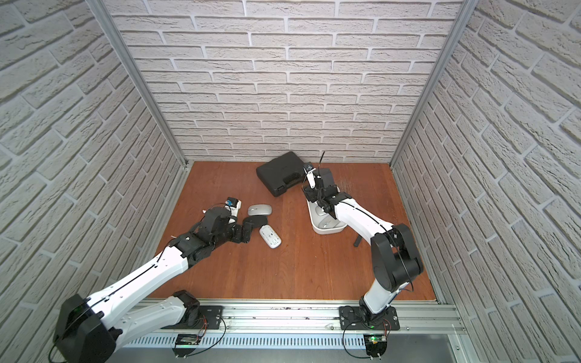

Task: Put the mouse in the storage box
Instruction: Pick up the mouse from the center of the board.

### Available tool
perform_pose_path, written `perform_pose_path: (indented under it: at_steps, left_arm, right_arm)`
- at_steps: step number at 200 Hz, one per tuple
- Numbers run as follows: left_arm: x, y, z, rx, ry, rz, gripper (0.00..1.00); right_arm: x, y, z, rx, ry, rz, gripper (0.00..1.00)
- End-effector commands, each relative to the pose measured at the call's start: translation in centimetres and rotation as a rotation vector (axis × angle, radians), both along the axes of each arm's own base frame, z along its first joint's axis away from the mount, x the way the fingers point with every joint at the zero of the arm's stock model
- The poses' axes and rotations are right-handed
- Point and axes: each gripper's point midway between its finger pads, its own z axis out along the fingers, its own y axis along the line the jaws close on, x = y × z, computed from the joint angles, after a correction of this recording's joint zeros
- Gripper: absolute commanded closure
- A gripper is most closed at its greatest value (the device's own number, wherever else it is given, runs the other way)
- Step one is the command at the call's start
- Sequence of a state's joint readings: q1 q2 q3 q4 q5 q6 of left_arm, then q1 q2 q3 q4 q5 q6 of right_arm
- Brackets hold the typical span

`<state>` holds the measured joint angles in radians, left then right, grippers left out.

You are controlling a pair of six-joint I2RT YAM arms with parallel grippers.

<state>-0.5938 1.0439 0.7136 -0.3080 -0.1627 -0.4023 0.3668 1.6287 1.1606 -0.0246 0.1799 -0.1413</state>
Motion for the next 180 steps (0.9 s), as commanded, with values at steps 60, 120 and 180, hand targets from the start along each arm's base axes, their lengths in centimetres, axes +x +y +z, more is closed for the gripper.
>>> perform_pose_path:
  at_steps: [60,120,180]
  left_arm:
    - [1.2,-0.5,-0.8,-0.079,0.122,0.060,0.08]
    - [4.0,-2.1,-4.4,0.011,0.273,0.062,0.08]
    - [4.6,-6.4,-6.0,-0.011,0.383,-0.036,0.10]
  right_arm:
    - [-3.3,3.0,5.9,0.385,-0.147,0.097,0.23]
    - [-3.8,3.0,4.4,0.394,-0.098,0.087,0.24]
    - [-4.0,2.9,3.5,0.389,-0.072,0.077,0.24]
